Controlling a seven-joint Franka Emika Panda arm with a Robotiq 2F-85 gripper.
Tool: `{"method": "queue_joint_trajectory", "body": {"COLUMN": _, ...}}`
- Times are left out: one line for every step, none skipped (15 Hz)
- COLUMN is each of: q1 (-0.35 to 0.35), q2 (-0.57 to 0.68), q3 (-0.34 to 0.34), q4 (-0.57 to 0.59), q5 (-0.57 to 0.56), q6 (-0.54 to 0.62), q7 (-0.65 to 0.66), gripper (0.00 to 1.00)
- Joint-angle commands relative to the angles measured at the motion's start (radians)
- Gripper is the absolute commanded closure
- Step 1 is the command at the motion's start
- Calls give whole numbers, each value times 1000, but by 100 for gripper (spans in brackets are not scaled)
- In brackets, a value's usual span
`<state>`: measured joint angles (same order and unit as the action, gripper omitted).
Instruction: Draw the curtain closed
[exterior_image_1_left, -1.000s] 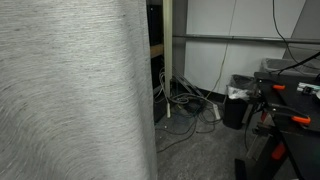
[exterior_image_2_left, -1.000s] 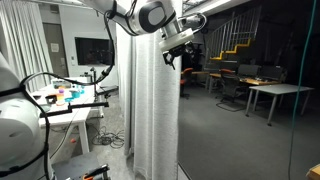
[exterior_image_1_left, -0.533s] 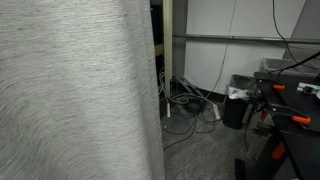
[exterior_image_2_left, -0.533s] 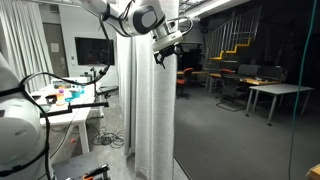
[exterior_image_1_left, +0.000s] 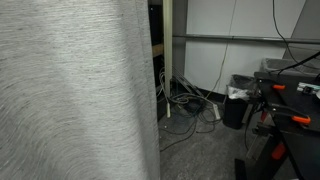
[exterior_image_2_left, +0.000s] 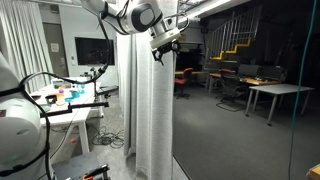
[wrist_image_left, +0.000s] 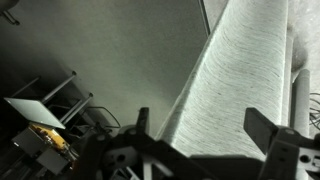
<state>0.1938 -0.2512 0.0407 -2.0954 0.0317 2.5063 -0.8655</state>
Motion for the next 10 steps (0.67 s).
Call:
{"method": "queue_joint_trajectory", "body": {"q1": -3, "q2": 2, "q3": -18, "q4": 14, "q5": 15, "q6": 48, "q7": -11, "gripper": 34}}
{"method": "queue_joint_trajectory", "body": {"q1": -6, "q2": -1, "q3": -22, "q4": 11, "q5": 13, "q6": 57, "q7": -7, "gripper": 42}}
{"method": "queue_joint_trajectory", "body": {"q1": -10, "q2": -7, "q3": -26, "q4": 7, "q5": 11, "q6": 65, "q7": -1, "gripper": 52}}
{"method": "queue_joint_trajectory", "body": {"q1": -15, "q2": -12, "q3": -31, "q4": 3, "q5": 8, "q6": 70, "q7": 6, "gripper": 58}}
{"method": "queue_joint_trajectory", "body": {"q1": -20, "q2": -21, "q3": -35, "q4": -2, "q5": 3, "q6": 73, "q7": 11, "gripper": 67}}
{"method": "queue_joint_trajectory", "body": {"q1": -25, "q2": -28, "q3": -38, "q4": -6, "q5": -5, "q6": 76, "q7": 17, "gripper": 73}}
{"method": "queue_joint_trajectory", "body": {"q1": -31, "q2": -37, "q3": -39, "q4": -10, "q5": -13, "q6": 77, "q7": 24, "gripper": 81}}
{"method": "queue_joint_trajectory", "body": {"q1": -36, "q2": -49, "q3": -40, "q4": -13, "q5": -18, "q6": 70, "q7": 31, "gripper": 89}}
{"method": "queue_joint_trajectory", "body": {"q1": -44, "q2": -61, "q3": -38, "q4": -16, "q5": -27, "q6": 62, "q7": 47, "gripper": 96}}
{"method": "queue_joint_trajectory", "body": {"q1": -60, "q2": -78, "q3": -30, "q4": -27, "q5": -56, "q6": 59, "q7": 74, "gripper": 100}}
